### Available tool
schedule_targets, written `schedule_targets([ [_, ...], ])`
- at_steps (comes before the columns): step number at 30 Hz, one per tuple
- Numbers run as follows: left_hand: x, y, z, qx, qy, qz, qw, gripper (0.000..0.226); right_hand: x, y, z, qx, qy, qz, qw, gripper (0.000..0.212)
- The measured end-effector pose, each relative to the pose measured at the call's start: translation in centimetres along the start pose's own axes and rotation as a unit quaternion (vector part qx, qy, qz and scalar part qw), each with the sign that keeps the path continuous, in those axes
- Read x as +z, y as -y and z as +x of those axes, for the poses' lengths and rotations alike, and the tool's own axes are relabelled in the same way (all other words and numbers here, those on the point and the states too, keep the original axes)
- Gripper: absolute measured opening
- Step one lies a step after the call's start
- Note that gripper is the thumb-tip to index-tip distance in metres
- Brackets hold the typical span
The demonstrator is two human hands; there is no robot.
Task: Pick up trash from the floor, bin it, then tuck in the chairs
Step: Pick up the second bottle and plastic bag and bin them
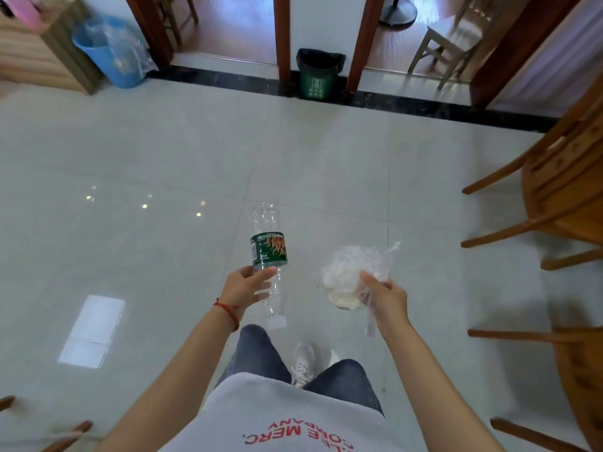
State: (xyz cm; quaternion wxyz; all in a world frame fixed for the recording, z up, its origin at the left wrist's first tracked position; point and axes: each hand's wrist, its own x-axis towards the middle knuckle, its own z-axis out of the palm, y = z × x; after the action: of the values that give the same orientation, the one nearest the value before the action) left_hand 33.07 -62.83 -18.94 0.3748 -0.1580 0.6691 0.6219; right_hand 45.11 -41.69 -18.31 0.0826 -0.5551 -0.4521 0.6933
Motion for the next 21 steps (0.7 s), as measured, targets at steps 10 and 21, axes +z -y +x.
schedule_targets([
  [10,3.8,-12.7,14.4,0.007,0.014,0.012,1.000,0.032,8.9,10.4,12.9,-0.006,-0.008,0.031,0.999,0.014],
  [21,7.1,-30.9,30.0,0.036,0.041,0.014,0.998,0.037,21.0,25.0,24.6,-0.012,-0.025,0.034,0.999,0.018],
])
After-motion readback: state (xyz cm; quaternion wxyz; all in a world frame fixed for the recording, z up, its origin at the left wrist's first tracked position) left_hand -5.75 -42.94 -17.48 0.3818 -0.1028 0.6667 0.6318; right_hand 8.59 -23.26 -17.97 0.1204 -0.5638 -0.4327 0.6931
